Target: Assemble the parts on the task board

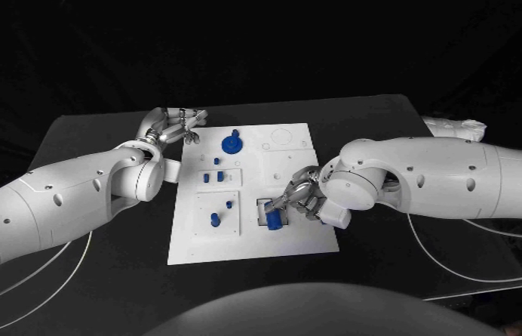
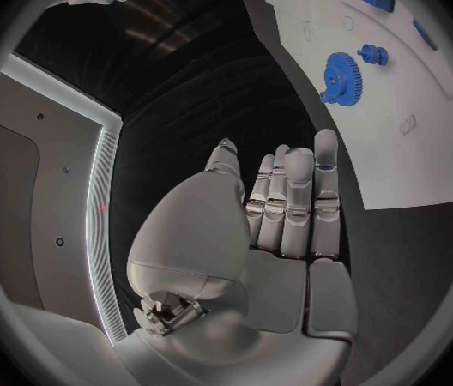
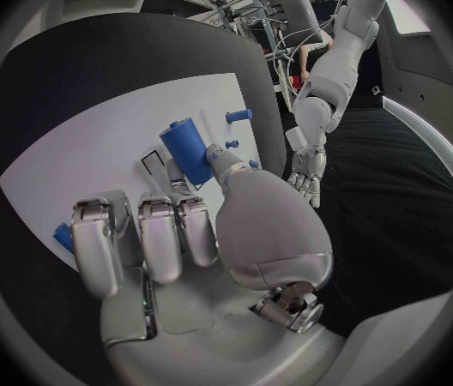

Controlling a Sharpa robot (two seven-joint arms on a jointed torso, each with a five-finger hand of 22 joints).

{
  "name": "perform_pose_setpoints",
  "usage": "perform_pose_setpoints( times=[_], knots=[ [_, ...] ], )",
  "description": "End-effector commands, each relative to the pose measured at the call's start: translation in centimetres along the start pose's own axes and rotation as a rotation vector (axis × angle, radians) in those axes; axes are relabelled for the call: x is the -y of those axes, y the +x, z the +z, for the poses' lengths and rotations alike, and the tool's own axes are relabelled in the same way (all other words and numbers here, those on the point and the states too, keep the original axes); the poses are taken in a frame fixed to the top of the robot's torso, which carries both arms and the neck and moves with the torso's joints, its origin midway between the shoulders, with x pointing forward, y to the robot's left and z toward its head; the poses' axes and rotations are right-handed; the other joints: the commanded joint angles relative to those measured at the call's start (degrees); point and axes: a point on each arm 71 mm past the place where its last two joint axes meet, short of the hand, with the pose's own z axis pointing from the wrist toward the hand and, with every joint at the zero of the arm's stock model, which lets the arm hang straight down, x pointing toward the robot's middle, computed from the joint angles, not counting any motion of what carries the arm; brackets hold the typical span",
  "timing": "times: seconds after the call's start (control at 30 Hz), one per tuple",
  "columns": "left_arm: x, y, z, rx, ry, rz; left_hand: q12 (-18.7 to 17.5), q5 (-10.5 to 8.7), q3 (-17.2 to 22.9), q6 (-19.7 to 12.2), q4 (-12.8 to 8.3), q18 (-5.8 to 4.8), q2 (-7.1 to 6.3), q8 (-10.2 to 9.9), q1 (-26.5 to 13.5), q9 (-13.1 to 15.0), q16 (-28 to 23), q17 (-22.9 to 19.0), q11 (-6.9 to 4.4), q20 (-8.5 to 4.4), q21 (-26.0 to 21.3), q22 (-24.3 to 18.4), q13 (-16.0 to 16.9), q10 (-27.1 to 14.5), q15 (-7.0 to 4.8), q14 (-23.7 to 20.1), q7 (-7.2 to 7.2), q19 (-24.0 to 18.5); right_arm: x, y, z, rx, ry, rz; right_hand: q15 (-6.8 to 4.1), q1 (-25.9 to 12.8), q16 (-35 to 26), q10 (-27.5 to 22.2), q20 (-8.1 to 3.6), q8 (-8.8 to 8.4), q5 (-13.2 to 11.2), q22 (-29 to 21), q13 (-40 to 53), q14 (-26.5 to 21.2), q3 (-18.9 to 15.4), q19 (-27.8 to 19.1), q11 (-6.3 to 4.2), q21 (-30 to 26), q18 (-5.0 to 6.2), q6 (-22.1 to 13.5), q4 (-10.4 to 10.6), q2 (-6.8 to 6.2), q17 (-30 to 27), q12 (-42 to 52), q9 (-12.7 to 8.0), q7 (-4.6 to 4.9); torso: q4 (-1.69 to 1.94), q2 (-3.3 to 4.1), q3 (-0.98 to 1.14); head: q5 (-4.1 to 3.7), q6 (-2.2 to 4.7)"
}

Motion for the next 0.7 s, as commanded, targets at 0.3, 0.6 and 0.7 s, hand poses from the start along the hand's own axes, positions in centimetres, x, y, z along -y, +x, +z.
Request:
perform_pose_setpoints(
  times=[0.3, 0.6, 0.7],
  knots=[
    [0.18, 0.37, 0.06, -0.021, 0.010, -0.006, 0.2, 0.27, -0.2, -0.4, 0.0, 0.58, 0.50, 0.3, -0.1, 0.1, -0.3, 0.0, -0.01, 0.05, -0.3, 0.1, 0.0, -0.4, 0.08, -0.5, -0.08, 0.4, -0.19, 0.22, 0.25, 0.005, -0.004, 0.010, -0.05, 1.5, 0.2, 5.9, -0.08, -0.74, -1.3, 15.1, 15.1, 6.1, 0.8, 6.0, -0.10, 0.3, -0.38, 2.5, -0.5, 2.12, 15.1, 0.2, 0.2, -2.73, 0.06, -0.08, 0.00, -0.21, 0.01],
    [0.16, 0.27, 0.04, -0.019, 0.009, -0.005, 0.2, 0.27, -0.2, -0.4, 0.0, 0.58, 0.50, 0.3, -0.1, 0.1, -0.3, 0.0, -0.01, 0.05, -0.3, 0.1, 0.0, -0.4, 0.08, -0.5, -0.08, 0.4, -0.28, 0.24, 0.32, 0.009, -0.003, 0.016, 0.33, -0.9, 0.2, 5.9, 0.26, -1.61, -4.9, 15.1, 15.1, 6.1, -2.2, 6.0, 0.06, 0.3, -0.38, 2.7, 1.4, 0.24, 15.1, 0.2, 0.2, -2.53, 0.05, -0.06, -0.01, -0.19, 0.01],
    [0.16, 0.28, 0.05, -0.019, 0.009, -0.005, 0.2, 0.28, -0.3, -0.4, 0.0, 0.58, 0.54, 0.3, 0.0, 0.1, -0.3, -0.1, 0.00, 0.05, -0.3, 0.1, 0.0, -0.4, 0.09, -0.5, -0.08, 0.5, -0.28, 0.22, 0.34, 0.010, -0.002, 0.017, 0.51, -1.7, 0.2, 5.9, 0.43, -1.99, -6.0, 15.1, 15.1, 6.1, -3.6, 6.0, 0.20, 0.3, -0.38, 2.6, 1.7, -1.03, 15.1, 0.2, 0.2, -2.37, 0.07, -0.07, -0.01, -0.19, 0.01]
  ],
)
